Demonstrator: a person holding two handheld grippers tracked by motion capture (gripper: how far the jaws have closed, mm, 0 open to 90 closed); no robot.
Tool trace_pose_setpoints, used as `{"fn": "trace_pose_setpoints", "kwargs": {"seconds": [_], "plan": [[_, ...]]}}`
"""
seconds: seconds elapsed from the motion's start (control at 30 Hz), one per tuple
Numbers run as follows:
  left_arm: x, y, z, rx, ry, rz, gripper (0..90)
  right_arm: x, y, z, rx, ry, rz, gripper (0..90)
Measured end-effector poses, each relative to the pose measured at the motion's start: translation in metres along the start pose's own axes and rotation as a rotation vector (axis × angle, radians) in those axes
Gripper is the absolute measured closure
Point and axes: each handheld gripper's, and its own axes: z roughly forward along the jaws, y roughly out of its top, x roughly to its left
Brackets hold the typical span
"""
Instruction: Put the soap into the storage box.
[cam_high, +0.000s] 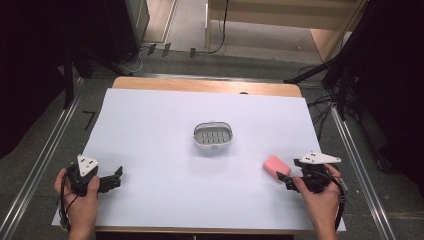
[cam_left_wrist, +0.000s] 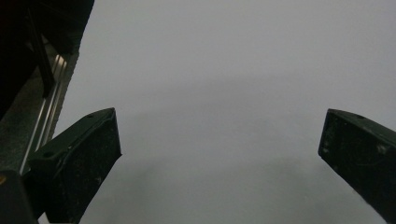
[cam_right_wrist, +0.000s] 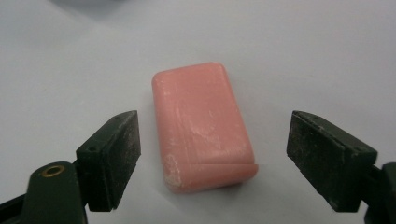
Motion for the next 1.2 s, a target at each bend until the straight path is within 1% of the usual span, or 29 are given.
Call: {"fn": "trace_pose_setpoints", "kwargs": {"seconds": [0.17,0.23,0.33,0.57,0.6,0.7,0.8,0.93,1.07,1.17,1.2], "plan": [[0.000,0.000,0.000,0.000,0.000,0.000,0.0,0.002,0.007,0.008,0.038,0.024,-0.016,21.9],[0.000,0.000,0.000,0.000,0.000,0.000,0.0,0.003,0.009,0.012,0.058,0.020,-0.033,22.2],[0.000,0.000,0.000,0.000,-0.001,0.000,0.0,0.002,0.011,0.016,0.084,0.017,-0.037,22.7],[0.000,0.000,0.000,0.001,0.000,0.000,0.0,0.000,0.012,0.023,0.113,0.028,-0.029,26.7],[0.000,0.000,0.000,0.002,0.001,0.000,0.0,0.000,0.012,0.023,0.123,0.029,-0.025,27.3],[0.000,0.000,0.000,0.002,0.001,0.000,0.0,0.000,0.014,0.026,0.144,0.022,-0.031,29.1],[0.000,0.000,0.000,0.001,0.000,0.000,0.0,0.000,0.015,0.029,0.167,0.027,-0.036,31.2],[0.000,0.000,0.000,0.001,-0.001,0.001,0.0,0.002,0.016,0.034,0.204,0.026,-0.027,33.9],[0.000,0.000,0.000,0.001,-0.002,0.000,0.0,0.003,0.017,0.039,0.225,0.018,-0.038,35.9],[0.000,0.000,0.000,0.001,-0.002,0.000,0.0,0.003,0.018,0.039,0.241,0.026,-0.030,37.5],[0.000,0.000,0.000,0.001,-0.001,0.000,0.0,0.002,0.019,0.039,0.241,0.029,-0.036,37.8]]}}
